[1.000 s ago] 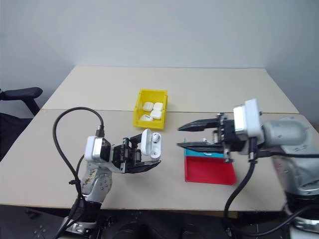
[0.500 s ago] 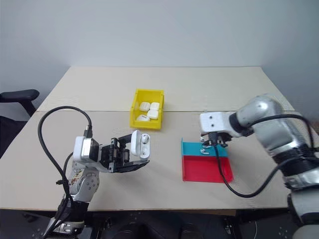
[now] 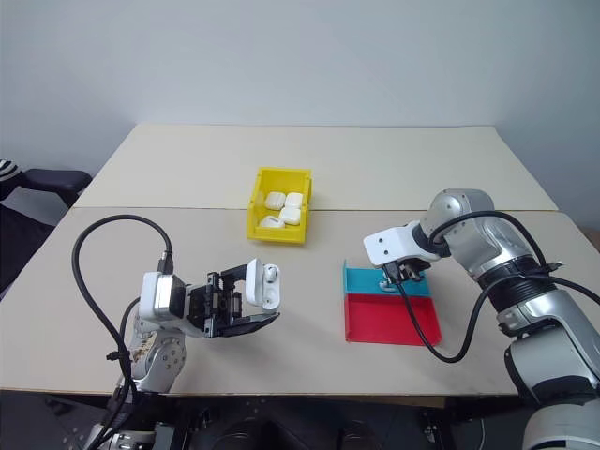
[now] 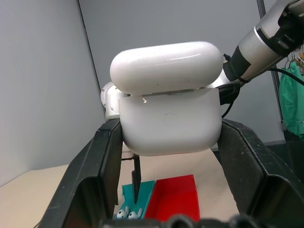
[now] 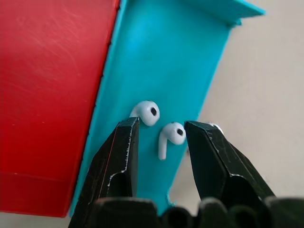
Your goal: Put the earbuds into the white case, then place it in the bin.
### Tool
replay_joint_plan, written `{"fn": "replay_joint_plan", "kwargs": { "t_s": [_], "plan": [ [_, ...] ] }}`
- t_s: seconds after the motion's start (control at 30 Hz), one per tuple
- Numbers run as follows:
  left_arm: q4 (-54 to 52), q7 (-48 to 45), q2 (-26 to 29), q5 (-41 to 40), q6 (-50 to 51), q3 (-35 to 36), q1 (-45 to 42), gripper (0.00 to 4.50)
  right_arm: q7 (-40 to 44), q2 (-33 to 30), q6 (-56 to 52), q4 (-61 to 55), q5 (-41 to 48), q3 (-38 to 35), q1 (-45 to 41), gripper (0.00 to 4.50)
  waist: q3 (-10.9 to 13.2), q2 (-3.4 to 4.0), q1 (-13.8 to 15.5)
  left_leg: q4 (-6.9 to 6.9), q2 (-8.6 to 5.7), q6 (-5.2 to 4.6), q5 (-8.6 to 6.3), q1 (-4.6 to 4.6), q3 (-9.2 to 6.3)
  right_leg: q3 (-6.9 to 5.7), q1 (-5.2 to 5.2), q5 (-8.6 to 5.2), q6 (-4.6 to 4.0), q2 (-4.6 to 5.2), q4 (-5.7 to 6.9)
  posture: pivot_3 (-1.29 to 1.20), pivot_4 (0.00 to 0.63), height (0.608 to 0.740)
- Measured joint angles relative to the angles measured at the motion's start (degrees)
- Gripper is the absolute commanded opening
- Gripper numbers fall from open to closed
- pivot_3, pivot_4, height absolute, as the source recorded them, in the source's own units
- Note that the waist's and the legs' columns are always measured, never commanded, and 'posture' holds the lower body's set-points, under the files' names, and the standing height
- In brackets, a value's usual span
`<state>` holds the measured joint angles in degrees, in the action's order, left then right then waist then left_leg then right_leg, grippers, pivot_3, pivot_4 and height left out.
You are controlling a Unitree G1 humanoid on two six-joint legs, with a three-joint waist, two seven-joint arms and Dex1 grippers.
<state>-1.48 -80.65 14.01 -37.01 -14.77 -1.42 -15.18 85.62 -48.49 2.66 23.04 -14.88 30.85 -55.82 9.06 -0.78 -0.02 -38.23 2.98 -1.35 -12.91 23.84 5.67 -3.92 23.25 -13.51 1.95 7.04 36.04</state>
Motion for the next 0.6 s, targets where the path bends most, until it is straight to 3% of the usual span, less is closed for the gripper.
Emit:
{"fn": "replay_joint_plan", "kwargs": {
  "t_s": [0.6],
  "plan": [
    [0.1,0.9,-0.4,1.1,-1.5,0.1,0.4,2.74,-1.4,3.4,2.0,7.1,-4.7,0.0,0.3,1.93,0.0,0.0,-0.1,0.0,0.0,0.02,0.01,0.0,0.02,0.0,0.0,0.0,0.0,0.0,0.01,0.0,0.15,0.74]
  ]
}}
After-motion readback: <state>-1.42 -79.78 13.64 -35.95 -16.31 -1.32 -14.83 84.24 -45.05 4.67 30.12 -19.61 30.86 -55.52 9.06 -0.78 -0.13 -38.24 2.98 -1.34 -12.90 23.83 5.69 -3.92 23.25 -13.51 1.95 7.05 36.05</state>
